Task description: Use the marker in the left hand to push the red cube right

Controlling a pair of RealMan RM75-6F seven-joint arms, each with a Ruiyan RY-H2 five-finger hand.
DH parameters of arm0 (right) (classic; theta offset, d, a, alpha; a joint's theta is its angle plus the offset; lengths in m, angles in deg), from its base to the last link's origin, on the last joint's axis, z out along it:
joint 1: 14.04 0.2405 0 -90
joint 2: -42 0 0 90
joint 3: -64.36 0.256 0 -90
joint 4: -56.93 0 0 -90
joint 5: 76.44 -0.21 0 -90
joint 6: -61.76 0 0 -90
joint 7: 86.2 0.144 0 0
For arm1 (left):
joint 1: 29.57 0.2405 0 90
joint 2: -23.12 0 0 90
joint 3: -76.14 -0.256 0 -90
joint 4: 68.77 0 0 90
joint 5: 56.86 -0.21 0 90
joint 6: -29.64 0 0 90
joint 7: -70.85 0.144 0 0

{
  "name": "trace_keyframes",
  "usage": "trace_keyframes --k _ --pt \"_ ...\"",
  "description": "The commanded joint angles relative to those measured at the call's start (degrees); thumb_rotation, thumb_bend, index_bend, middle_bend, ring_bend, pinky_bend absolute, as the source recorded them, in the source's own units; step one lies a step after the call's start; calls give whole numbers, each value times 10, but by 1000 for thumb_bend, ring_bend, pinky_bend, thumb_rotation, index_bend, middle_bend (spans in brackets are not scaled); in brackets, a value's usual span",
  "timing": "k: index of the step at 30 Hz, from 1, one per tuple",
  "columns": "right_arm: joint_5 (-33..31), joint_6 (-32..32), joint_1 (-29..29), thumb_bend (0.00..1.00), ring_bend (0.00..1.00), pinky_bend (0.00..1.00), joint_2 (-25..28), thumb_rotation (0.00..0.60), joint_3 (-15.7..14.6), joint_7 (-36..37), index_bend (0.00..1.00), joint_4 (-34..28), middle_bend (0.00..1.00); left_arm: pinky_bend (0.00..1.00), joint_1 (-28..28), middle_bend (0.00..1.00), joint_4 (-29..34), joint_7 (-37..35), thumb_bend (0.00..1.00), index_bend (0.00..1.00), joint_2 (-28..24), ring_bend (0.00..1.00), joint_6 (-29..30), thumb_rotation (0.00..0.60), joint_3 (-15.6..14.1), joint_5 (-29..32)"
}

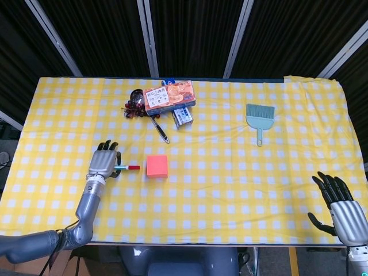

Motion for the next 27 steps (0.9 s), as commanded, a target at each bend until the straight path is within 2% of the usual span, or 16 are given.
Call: trace_keyframes --k 1,27 --pt "1 -1 0 342 0 45 0 600 0 1 0 0 0 85 -7 116 0 10 431 641 6 0 0 600 1 14" --pt "3 0 1 341 0 45 5 600 -2 15 0 -2 0 85 -100 122 -25 80 432 643 107 0 29 600 43 76"
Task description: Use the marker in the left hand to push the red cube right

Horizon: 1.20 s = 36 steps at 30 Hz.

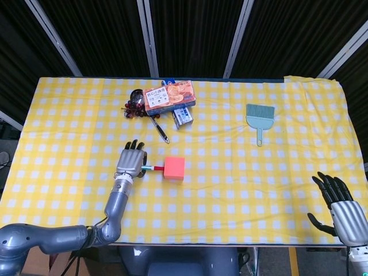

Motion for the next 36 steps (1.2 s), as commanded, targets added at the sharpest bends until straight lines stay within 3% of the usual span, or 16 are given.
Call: trace_keyframes --k 1,36 --pt "1 -1 0 341 0 45 0 600 0 0 0 0 0 85 -8 122 -3 5 432 643 9 0 0 600 4 6" --pt "-2 2 0 342 0 45 4 600 -1 14 0 -2 0 85 -123 121 -38 73 432 643 104 0 8 600 60 62"
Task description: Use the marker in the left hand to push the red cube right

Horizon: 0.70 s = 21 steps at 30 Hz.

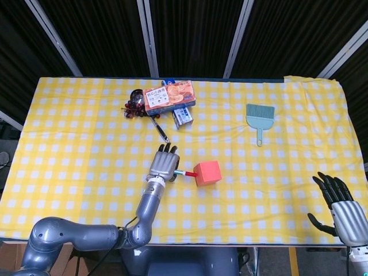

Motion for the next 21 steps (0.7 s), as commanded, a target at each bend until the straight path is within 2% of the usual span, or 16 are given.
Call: trace_keyframes --k 1,21 --pt "0 -1 0 342 0 45 0 600 0 1 0 0 0 85 -9 121 -7 4 432 643 8 0 -2 600 3 3" --pt "1 -4 -1 342 0 45 3 600 0 15 0 1 0 85 -51 123 -55 42 445 657 49 0 23 600 31 45"
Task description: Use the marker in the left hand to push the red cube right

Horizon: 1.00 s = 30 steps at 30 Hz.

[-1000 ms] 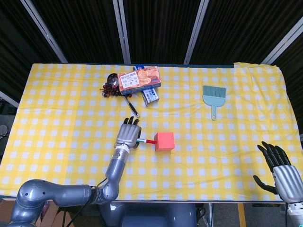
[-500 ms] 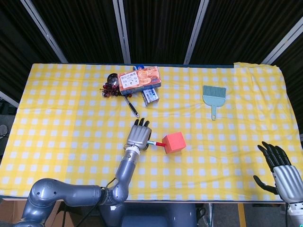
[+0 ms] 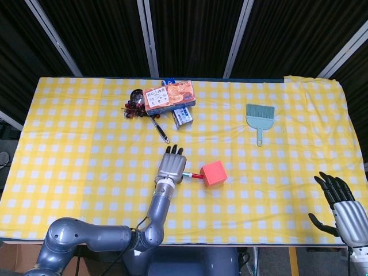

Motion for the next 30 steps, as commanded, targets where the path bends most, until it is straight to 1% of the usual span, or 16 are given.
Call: trace_keyframes --k 1,7,17,30 --pt "0 -1 0 342 0 45 0 600 0 0 0 0 0 85 -3 124 -6 2 445 657 4 0 4 600 4 2" --pt "1 -1 0 342 0 45 1 600 0 1 0 -1 0 85 -11 127 -26 1 454 657 16 0 9 600 11 -1" --pt "0 -1 -1 342 0 45 2 600 0 6 0 -1 0 85 -30 128 -60 -5 453 657 41 0 -2 600 30 -5" --pt "-3 -4 -2 342 0 45 5 600 1 17 0 -1 0 90 -82 128 -123 -2 454 657 82 0 -26 600 71 -8"
